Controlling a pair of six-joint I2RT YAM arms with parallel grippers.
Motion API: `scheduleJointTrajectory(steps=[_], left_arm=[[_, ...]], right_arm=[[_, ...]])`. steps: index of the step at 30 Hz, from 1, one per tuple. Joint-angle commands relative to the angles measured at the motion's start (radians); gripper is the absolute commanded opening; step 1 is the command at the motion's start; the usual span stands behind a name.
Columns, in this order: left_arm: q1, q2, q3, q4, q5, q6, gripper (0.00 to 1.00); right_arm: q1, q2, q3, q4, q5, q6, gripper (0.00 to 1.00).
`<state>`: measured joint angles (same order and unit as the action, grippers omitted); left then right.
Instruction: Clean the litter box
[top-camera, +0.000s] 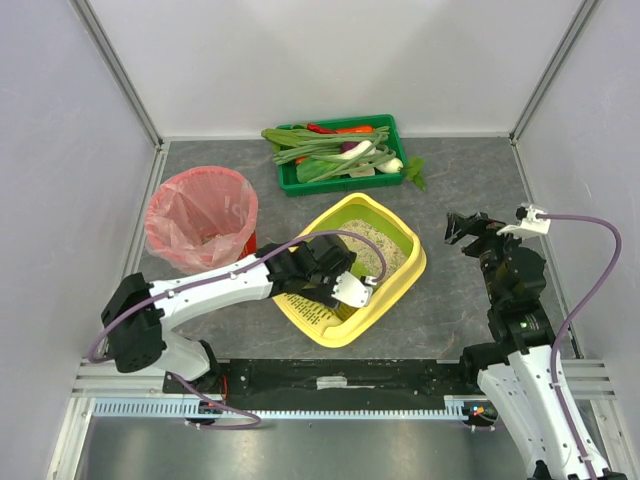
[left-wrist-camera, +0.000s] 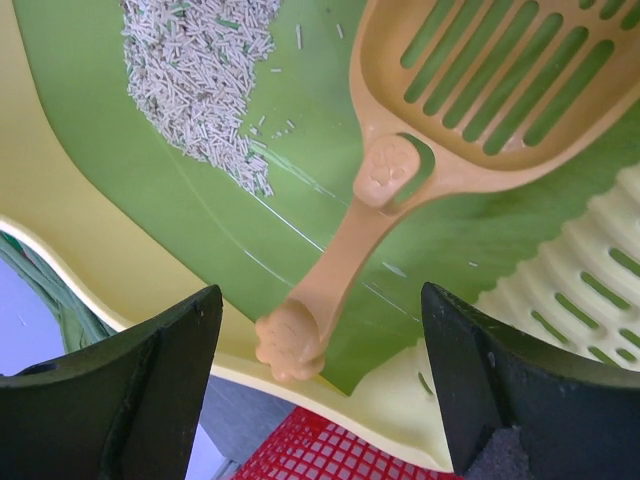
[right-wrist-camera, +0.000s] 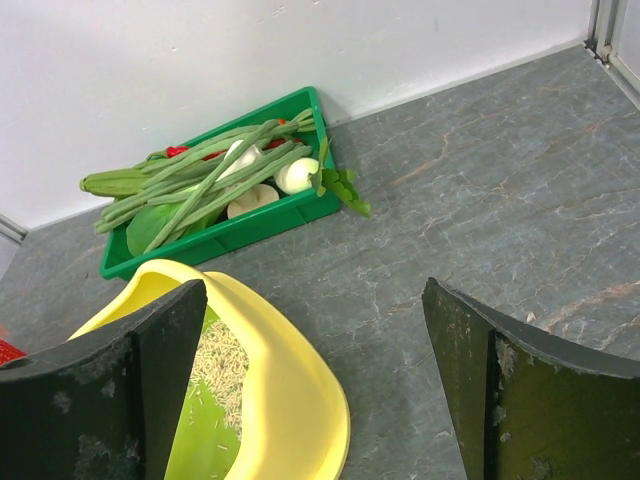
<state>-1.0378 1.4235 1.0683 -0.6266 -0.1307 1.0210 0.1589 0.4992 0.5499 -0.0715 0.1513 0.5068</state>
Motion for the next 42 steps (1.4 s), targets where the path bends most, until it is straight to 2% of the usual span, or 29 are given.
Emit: scheduleJointTrajectory(steps=[1, 6, 16, 23, 33, 38, 42], left_arm=[[0.007, 0.052, 0.068, 0.033, -0.017, 0.06, 0.86], [0.015, 0.103, 0.119, -0.033, -0.012, 0.033, 0.86], [0.031, 0.14, 0.113, -0.056, 0.009, 0.028, 0.86], [0.055, 0.149, 0.015, 0.022, -0.032, 0.08, 0.82], [0.064, 0.23, 0.084, -0.002, -0.012, 0.042, 0.8], [0.064, 0.264, 0.094, -0.005, -0.021, 0.044, 0.72], [0.064, 0.268, 0.099, -0.012, -0.029, 0.048, 0.59]], right_arm=[[-0.002, -0.021, -0.005, -0.014, -0.018, 0.015, 0.98], [-0.002, -0.031, -0.018, -0.016, -0.032, 0.024, 0.98], [-0.002, -0.03, -0.039, -0.007, -0.05, 0.039, 0.98], [-0.002, -0.031, -0.057, 0.016, -0.07, 0.068, 0.98], [0.025, -0.047, -0.059, 0.021, -0.073, 0.072, 0.98], [0.039, -0.053, -0.064, 0.018, -0.067, 0.07, 0.98], [0.045, -0.056, -0.07, 0.019, -0.059, 0.068, 0.98]])
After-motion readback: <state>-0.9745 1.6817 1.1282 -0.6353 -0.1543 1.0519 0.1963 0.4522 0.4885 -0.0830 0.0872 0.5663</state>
